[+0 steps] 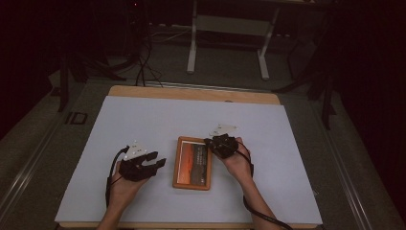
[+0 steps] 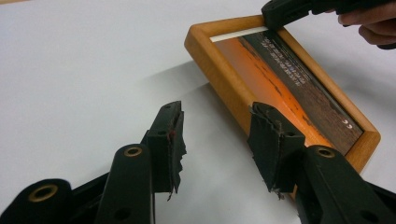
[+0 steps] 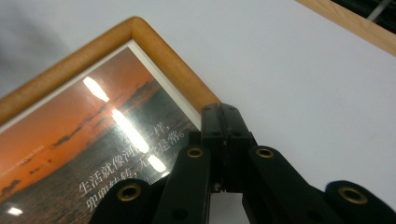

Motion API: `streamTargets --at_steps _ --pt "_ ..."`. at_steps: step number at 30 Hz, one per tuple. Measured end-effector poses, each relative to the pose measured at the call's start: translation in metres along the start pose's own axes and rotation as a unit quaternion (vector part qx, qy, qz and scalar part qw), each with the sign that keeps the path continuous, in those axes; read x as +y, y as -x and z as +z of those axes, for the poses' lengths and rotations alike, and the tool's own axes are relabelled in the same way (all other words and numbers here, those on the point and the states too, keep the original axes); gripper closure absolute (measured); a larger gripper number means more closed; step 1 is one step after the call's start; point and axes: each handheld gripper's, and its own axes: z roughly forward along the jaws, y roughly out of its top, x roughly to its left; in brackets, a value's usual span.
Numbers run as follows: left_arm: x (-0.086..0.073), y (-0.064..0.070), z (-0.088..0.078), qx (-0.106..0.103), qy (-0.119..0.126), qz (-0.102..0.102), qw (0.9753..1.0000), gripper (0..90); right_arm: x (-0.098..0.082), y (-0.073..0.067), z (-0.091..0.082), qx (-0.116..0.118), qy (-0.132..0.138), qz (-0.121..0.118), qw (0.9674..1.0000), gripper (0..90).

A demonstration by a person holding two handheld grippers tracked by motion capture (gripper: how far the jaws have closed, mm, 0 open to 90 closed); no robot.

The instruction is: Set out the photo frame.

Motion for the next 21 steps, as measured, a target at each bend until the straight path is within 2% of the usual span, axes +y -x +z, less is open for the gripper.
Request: streamTargets --at_steps 16,21 --pt "0.000 0.002 0.002 -0.003 -0.004 0.003 1.0000 55.1 -0.015 0.012 0.006 -0.009 -0.024 0.012 0.9996 90.0" --pt "0.002 0.005 0.002 -0.012 -0.002 0.001 0.9999 55.0 -0.020 0.014 0.009 -0.008 -0.035 0.016 0.9992 90.0"
